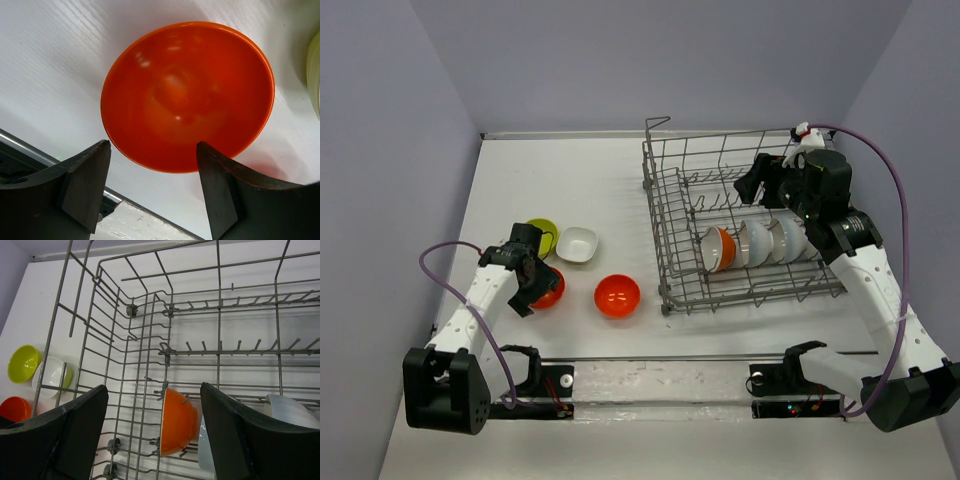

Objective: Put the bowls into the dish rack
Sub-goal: Pick up the bowl from the corner of the board.

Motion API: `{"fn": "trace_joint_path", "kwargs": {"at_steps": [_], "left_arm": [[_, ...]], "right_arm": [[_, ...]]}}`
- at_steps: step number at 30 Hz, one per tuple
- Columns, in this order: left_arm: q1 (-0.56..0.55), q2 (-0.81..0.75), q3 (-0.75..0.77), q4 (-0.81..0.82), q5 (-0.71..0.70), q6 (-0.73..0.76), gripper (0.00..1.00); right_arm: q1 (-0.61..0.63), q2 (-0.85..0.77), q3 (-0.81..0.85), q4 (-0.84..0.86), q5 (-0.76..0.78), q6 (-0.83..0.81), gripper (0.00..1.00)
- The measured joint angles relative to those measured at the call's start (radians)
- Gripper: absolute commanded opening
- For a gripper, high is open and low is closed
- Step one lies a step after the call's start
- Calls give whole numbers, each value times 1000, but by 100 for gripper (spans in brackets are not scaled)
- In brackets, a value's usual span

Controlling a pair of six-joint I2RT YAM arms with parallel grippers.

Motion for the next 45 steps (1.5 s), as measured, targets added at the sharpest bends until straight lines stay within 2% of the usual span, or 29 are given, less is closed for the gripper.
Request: {"fn": "trace_joint_path", "kwargs": {"at_steps": [5,9,22,31,38,44,45], "left_arm": [[0,9,-2,19,9,0,73],[0,11,-14,33,14,-1,59],[0,21,-15,46,25,1,33],[0,35,-15,63,26,20,26],[2,48,-15,75,28,31,15],[4,47,-14,87,41,42,0],[4,47,-14,90,45,44,0]], "right_arm": [[0,0,0,0,0,0,80],[0,0,0,0,0,0,80],[0,6,0,0,0,-1,80],[0,7,0,0,0,-1,80],[0,7,0,0,0,-1,80],[0,7,0,0,0,-1,80],[0,7,0,0,0,-1,80]]}}
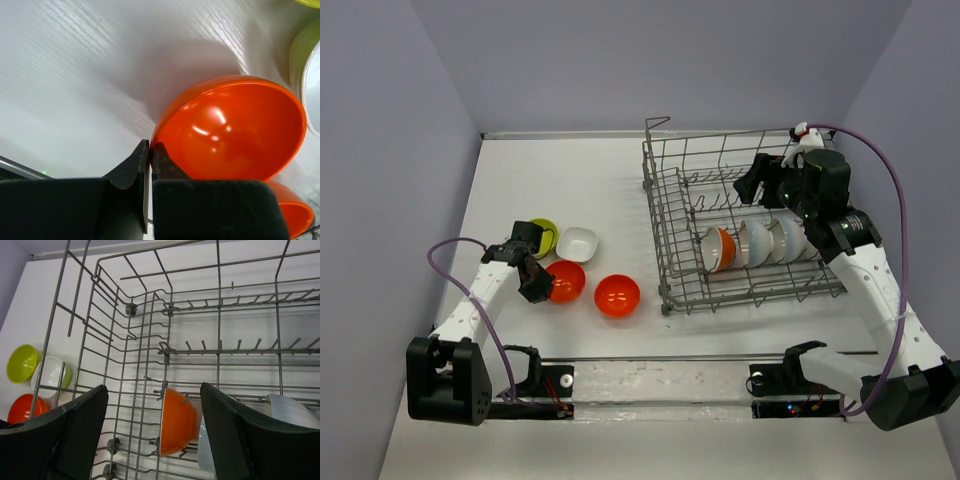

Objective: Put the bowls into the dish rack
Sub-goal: Pick up the bowl from the corner of the board, then pass from the left arm to the right

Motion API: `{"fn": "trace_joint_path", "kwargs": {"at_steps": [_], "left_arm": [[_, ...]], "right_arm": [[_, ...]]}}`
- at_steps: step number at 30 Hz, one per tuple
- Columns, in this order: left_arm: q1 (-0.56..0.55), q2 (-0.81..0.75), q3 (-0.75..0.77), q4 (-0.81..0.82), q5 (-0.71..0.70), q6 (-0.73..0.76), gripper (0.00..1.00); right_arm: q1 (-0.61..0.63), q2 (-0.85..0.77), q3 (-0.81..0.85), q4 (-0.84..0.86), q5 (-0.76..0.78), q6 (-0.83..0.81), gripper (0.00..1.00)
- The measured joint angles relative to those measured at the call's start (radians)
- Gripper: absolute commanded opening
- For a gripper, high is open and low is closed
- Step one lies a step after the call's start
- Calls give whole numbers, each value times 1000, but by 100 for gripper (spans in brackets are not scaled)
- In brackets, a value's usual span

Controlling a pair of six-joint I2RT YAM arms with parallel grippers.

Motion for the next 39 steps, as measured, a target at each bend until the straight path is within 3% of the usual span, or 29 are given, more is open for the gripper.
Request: {"fn": "trace_joint_path", "kwargs": {"at_steps": [23,28,39], "left_arm": [[-1,-91,61,-13,132,142,0],[-31,-111,131,-30,148,179,0],[-45,-103,230,147,214,212,0]], "right_arm": [[0,24,0,0,5,0,79],[0,43,1,0,7,5,78],[32,148,146,-23,-32,39,76]]}}
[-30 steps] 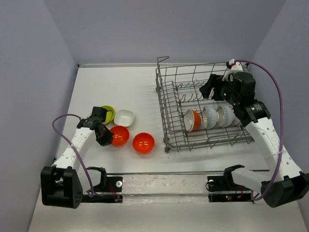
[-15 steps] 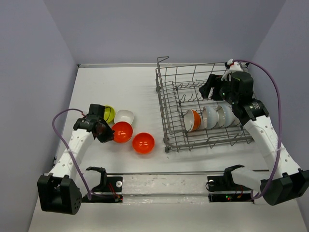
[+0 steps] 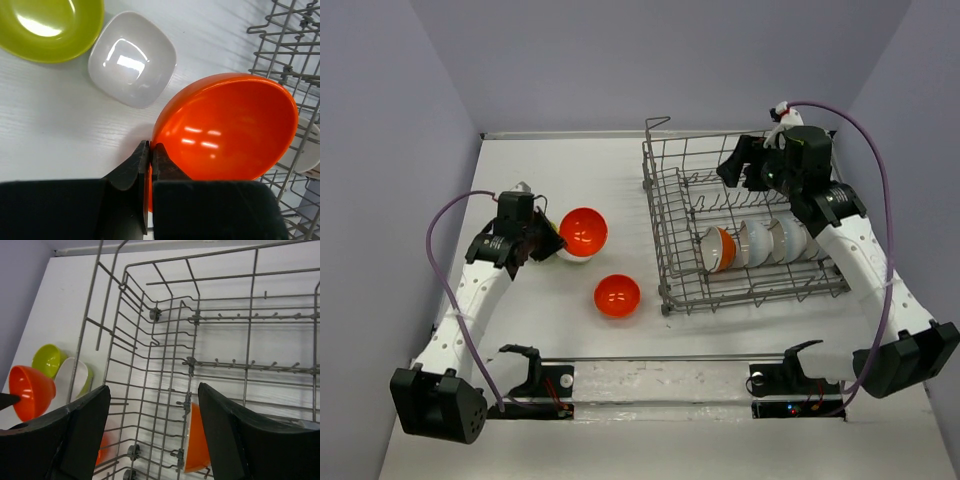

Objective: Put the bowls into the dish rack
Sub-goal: Pass from the left arm to the right

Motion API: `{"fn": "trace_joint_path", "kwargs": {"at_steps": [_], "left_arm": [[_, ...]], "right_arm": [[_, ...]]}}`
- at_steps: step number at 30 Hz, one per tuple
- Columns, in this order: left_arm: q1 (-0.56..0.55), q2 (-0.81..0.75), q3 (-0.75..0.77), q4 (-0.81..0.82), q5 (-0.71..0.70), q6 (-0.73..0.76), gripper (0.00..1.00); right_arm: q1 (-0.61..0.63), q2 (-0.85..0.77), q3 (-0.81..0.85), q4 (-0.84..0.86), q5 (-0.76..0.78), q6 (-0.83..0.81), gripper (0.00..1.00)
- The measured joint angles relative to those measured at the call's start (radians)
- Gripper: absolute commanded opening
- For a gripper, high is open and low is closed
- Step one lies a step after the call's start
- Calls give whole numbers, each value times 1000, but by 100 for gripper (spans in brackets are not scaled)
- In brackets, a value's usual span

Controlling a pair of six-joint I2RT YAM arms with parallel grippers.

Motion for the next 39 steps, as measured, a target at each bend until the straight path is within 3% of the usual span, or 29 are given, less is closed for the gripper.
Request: {"fn": "trace_joint_path", "kwargs": {"at_steps": [8,21,29,39], "left_arm": [[-26,109,105,126,35,-5,0],[-73,216,278,180,-16,22,0],[-130,235,343,161,-72,37,0],[-192,235,351,145,-85,37,0]], "right_arm": [[213,159,212,-43,49,6,75],[499,430,571,-190,342,-32,75],[595,560,741,-267,522,-63,66],[626,587,760,-273,680,-88,64]]}}
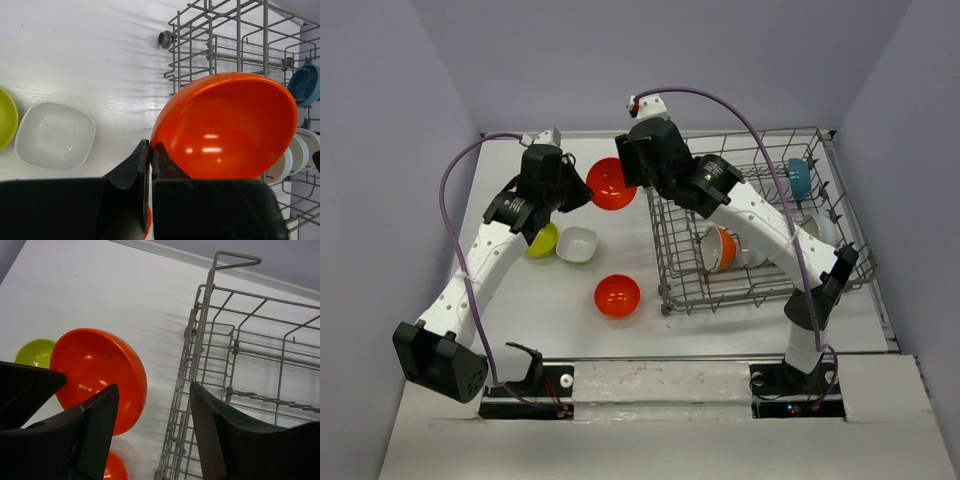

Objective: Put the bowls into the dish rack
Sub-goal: Pass from the left arm to the right

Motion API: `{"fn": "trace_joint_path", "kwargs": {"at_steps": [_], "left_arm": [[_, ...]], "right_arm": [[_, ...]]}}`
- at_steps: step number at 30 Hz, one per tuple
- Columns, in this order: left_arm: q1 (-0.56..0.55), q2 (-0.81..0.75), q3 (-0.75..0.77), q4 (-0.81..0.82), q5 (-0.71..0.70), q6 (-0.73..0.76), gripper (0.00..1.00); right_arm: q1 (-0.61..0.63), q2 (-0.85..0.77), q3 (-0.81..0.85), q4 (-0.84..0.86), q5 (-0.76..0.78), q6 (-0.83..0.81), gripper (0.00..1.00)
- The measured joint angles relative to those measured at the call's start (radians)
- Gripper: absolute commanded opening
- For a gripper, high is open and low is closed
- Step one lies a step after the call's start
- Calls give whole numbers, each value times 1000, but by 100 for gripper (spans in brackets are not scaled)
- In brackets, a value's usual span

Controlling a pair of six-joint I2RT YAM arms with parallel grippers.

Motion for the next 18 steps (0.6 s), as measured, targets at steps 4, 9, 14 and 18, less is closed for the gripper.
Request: {"fn": "trace_joint_path", "kwargs": {"at_steps": [4,9,14,18], "left_arm": [[-14,0,10,-8,0,0,0],[-27,0,39,-19,-18,0,0],[-32,0,52,-21,-31,3,0],[-32,0,52,-27,-37,4,0]], "right_arm": [[1,14,4,1,19,-5,64],[8,33,4,1,29,-7,63],[10,36,4,2,34,-7,58],[10,36,4,3,45,-10,53]]}}
